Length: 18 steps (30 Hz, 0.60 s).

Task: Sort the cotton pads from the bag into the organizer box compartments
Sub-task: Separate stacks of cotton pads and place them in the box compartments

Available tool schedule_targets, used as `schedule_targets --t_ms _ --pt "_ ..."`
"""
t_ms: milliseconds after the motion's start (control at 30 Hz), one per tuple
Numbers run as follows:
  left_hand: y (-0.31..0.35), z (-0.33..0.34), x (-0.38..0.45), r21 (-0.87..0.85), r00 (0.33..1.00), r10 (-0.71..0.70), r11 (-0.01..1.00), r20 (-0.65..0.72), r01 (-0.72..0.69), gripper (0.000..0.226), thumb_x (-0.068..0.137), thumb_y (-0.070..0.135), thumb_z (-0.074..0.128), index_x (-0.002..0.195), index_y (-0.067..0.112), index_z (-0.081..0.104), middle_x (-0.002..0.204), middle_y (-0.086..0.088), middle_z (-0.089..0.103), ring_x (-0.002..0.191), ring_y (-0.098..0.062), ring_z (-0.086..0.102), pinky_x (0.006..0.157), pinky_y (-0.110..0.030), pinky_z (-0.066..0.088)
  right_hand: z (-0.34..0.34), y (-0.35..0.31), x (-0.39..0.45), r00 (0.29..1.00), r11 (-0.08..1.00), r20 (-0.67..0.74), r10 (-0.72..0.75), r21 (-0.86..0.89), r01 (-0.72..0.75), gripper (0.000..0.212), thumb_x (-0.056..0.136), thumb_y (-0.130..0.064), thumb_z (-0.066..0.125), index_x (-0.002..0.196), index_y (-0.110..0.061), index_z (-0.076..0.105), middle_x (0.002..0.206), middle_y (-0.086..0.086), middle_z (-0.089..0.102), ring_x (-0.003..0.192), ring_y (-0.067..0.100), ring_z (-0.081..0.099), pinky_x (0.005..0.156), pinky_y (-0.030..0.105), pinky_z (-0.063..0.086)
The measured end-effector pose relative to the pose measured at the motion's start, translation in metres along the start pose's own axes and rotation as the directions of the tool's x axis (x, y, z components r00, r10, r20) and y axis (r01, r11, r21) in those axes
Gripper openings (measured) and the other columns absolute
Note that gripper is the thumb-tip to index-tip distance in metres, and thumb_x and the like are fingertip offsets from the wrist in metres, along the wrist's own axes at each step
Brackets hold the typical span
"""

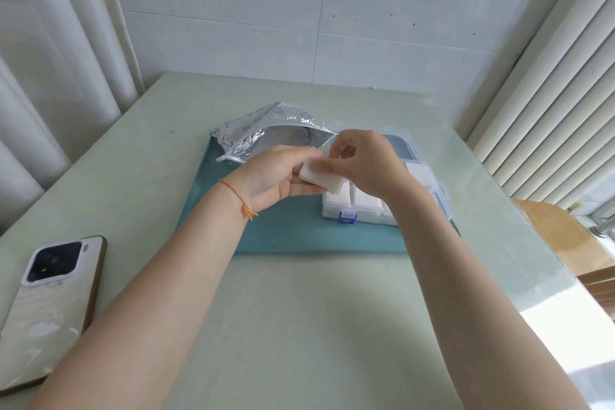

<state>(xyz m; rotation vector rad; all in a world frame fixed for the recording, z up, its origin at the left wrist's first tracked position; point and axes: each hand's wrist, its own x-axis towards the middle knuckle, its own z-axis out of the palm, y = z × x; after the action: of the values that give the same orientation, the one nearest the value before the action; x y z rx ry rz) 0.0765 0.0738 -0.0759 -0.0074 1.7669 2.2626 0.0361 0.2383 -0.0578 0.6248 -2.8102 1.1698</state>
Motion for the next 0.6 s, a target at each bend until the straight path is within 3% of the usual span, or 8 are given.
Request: schedule_targets --t_ms 100,167,267,367,433,533,600 --pt "-0.003 -0.004 -0.001 0.015 0.997 0.057 0.998 0.058 -0.058 0.022 0.099 0.005 0.049 0.112 -0.002 0.065 0.099 -0.013 0.073 0.091 -0.02 0.072 0.085 -0.03 0.058 0.0 0.004 0.0 0.998 0.997 -0.055 -0.008 -0.082 0.003 0.032 0.077 -0.038 0.078 0.089 -0.017 0.058 0.079 -0.006 0.049 0.068 0.01 0.045 0.053 0.013 0.033" --pt "-0.003 -0.006 0.001 -0.022 0.996 0.072 0.997 0.05 -0.071 0.027 0.099 0.0 0.046 0.121 -0.007 0.06 0.104 -0.015 0.071 0.092 -0.021 0.072 0.083 -0.029 0.058 0.0 0.005 0.001 0.994 0.987 -0.016 0.106 0.123 -0.103 0.039 0.08 -0.044 0.076 0.103 -0.019 0.057 0.088 -0.005 0.055 0.073 0.008 0.052 0.061 0.018 0.039" --pt "-0.001 -0.008 0.003 -0.044 0.997 0.083 0.996 0.008 -0.082 0.031 0.099 -0.004 0.044 0.127 -0.009 0.055 0.11 -0.018 0.068 0.09 -0.02 0.072 0.079 -0.028 0.059 -0.007 0.006 0.001 0.953 0.804 0.157 0.259 0.512 -0.303 0.029 0.092 -0.039 0.065 0.107 -0.015 0.061 0.091 0.002 0.064 0.074 0.017 0.063 0.07 0.03 0.048" --pt "-0.002 -0.008 0.003 -0.041 0.997 0.075 0.996 0.021 -0.074 0.027 0.098 -0.005 0.044 0.121 -0.006 0.059 0.103 -0.014 0.072 0.089 -0.02 0.073 0.078 -0.028 0.059 -0.008 0.011 0.001 0.937 0.75 0.249 0.247 0.563 -0.347 0.013 0.093 -0.024 0.065 0.094 -0.011 0.066 0.082 0.003 0.065 0.072 0.019 0.062 0.073 0.032 0.051" --pt "-0.003 -0.008 0.003 -0.04 0.998 0.06 0.997 0.021 -0.059 0.024 0.098 -0.006 0.044 0.112 -0.002 0.063 0.093 -0.01 0.075 0.084 -0.019 0.073 0.075 -0.028 0.06 -0.004 0.012 0.003 0.951 0.738 0.156 0.266 0.602 -0.305 0.007 0.089 -0.016 0.069 0.085 -0.012 0.065 0.082 0.005 0.067 0.075 0.02 0.062 0.074 0.032 0.053" --pt "-0.005 -0.009 0.005 -0.044 0.996 0.044 0.998 -0.072 -0.047 0.023 0.098 -0.007 0.045 0.113 -0.007 0.062 0.086 -0.01 0.074 0.075 -0.018 0.073 0.071 -0.029 0.061 -0.007 0.012 0.005 0.944 0.756 -0.124 0.307 0.634 -0.162 0.011 0.087 -0.013 0.072 0.078 -0.014 0.066 0.079 0.005 0.068 0.075 0.019 0.064 0.068 0.029 0.055" --pt "-0.006 -0.011 0.007 -0.033 0.989 0.036 0.999 -0.144 -0.042 0.022 0.098 -0.005 0.046 0.112 -0.007 0.062 0.089 -0.014 0.072 0.073 -0.019 0.072 0.069 -0.03 0.061 -0.013 0.01 0.005 0.97 0.768 -0.101 0.223 0.631 -0.111 0.008 0.088 -0.014 0.071 0.081 -0.015 0.069 0.077 0.001 0.07 0.073 0.015 0.064 0.066 0.026 0.051"
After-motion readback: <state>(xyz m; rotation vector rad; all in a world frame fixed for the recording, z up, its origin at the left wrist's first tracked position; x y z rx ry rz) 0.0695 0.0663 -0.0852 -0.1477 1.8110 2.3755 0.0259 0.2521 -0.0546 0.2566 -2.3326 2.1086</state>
